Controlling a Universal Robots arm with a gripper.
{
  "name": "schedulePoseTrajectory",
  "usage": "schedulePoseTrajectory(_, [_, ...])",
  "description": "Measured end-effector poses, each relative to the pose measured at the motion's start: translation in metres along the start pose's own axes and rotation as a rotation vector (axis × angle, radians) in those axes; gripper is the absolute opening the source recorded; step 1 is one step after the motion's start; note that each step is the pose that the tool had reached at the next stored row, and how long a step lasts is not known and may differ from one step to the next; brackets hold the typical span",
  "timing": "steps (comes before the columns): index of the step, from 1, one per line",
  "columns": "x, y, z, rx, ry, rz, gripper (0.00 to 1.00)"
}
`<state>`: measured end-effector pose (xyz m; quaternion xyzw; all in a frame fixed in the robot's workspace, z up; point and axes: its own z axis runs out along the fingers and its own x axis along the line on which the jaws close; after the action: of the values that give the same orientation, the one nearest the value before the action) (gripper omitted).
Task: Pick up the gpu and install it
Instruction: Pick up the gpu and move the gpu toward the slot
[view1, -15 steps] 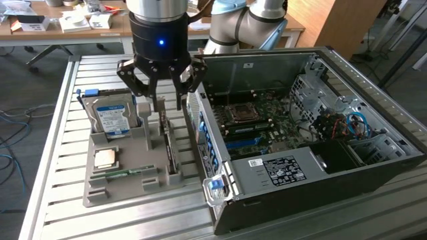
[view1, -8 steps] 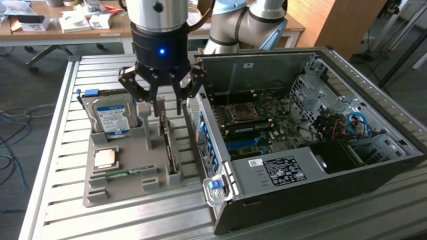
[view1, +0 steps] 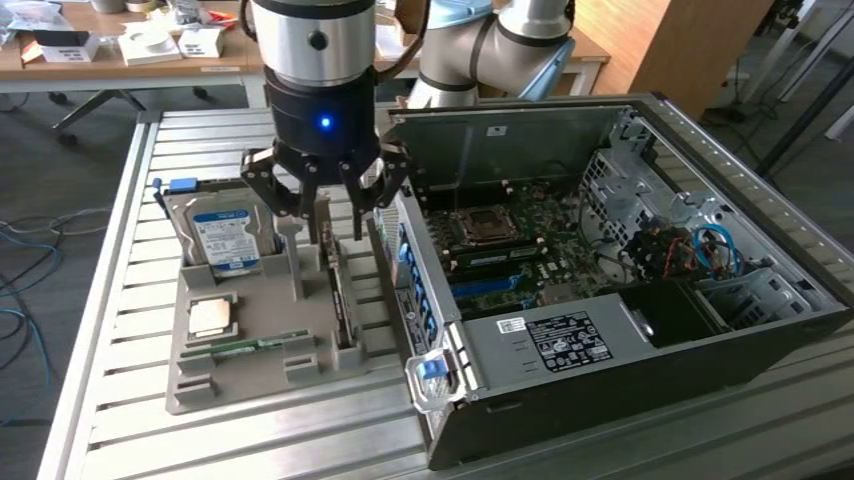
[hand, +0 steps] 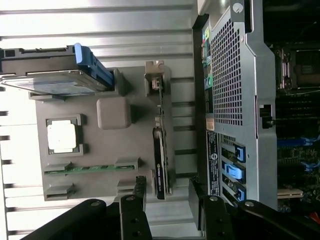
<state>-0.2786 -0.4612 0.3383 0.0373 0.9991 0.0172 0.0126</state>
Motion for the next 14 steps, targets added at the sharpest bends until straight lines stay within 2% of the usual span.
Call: schedulePoseTrajectory(14, [0.001, -0.0009, 0.0255, -0.0002, -0.0001, 0.000, 0.47])
